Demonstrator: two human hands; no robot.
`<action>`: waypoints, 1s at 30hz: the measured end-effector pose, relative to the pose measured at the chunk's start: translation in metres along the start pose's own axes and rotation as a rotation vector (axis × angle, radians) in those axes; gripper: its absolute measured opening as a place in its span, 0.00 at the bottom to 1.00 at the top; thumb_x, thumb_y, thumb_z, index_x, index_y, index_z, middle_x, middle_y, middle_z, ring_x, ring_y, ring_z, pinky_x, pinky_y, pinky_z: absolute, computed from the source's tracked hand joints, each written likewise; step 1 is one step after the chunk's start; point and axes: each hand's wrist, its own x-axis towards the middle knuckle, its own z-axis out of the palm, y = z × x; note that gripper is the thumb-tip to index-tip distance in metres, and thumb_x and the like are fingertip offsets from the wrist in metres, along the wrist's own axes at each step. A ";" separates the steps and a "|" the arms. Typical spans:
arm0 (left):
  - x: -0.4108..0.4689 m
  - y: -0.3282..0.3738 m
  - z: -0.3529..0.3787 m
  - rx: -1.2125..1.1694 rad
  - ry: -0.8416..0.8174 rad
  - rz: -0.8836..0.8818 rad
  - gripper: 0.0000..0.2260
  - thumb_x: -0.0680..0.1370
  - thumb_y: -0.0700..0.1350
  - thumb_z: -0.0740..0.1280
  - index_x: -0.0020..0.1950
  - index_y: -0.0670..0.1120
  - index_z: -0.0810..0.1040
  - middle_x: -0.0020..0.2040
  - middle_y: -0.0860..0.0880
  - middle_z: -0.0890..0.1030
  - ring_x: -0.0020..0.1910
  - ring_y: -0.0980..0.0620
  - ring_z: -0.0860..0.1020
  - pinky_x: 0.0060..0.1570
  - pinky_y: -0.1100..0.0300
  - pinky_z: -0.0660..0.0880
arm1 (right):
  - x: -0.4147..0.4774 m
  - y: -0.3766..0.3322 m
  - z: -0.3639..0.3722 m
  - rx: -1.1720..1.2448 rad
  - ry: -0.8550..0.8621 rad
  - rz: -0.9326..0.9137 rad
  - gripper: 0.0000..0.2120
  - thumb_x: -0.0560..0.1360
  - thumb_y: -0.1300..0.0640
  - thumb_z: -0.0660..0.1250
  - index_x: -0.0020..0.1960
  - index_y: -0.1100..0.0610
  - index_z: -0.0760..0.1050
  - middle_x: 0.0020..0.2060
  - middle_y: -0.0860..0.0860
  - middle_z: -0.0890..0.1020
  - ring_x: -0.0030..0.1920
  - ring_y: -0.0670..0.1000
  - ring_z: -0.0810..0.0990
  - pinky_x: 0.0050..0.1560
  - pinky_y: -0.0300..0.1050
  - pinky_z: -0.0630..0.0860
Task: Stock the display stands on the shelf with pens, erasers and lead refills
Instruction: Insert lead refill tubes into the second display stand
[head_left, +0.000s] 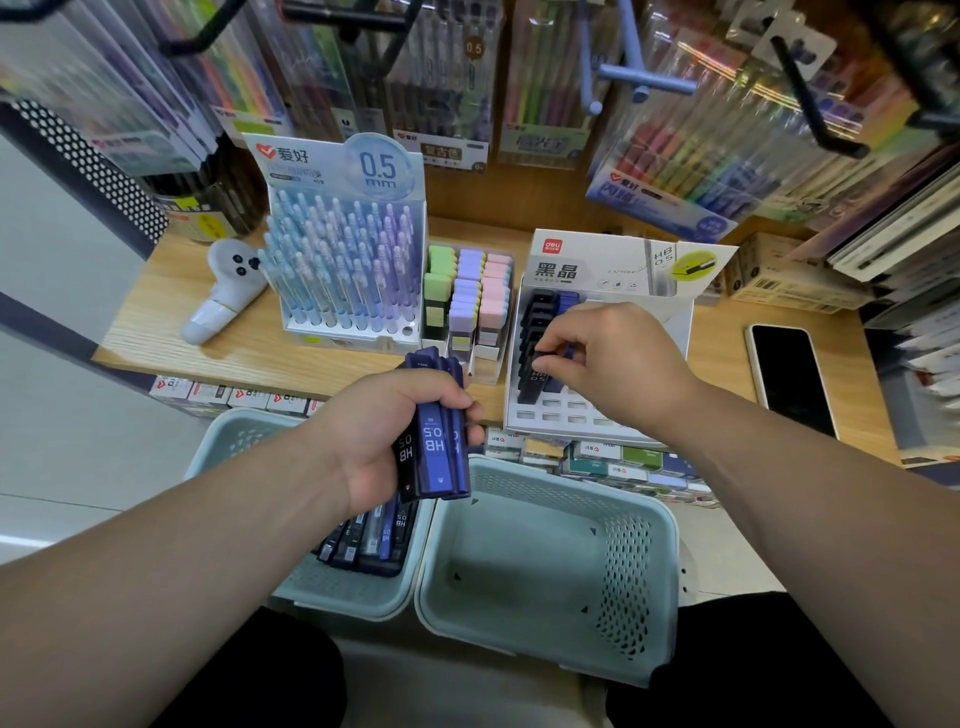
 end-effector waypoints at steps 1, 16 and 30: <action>-0.001 0.000 0.000 0.003 0.001 0.000 0.03 0.74 0.37 0.68 0.43 0.44 0.79 0.39 0.46 0.83 0.35 0.49 0.83 0.35 0.58 0.78 | 0.000 0.000 0.001 -0.005 -0.004 -0.005 0.04 0.73 0.53 0.77 0.46 0.53 0.85 0.41 0.48 0.83 0.38 0.48 0.76 0.44 0.51 0.79; -0.007 0.001 0.001 -0.073 -0.022 0.010 0.05 0.75 0.36 0.67 0.46 0.44 0.79 0.39 0.45 0.83 0.34 0.49 0.82 0.30 0.59 0.79 | -0.004 -0.008 0.006 -0.121 -0.122 0.030 0.05 0.74 0.50 0.75 0.47 0.51 0.84 0.39 0.44 0.77 0.42 0.51 0.79 0.41 0.45 0.74; -0.013 -0.005 0.017 0.094 -0.190 0.084 0.07 0.70 0.33 0.70 0.45 0.42 0.81 0.38 0.41 0.82 0.34 0.46 0.82 0.33 0.60 0.79 | -0.010 -0.046 -0.015 0.791 -0.282 0.290 0.16 0.67 0.47 0.78 0.40 0.59 0.82 0.31 0.52 0.82 0.30 0.47 0.76 0.33 0.40 0.74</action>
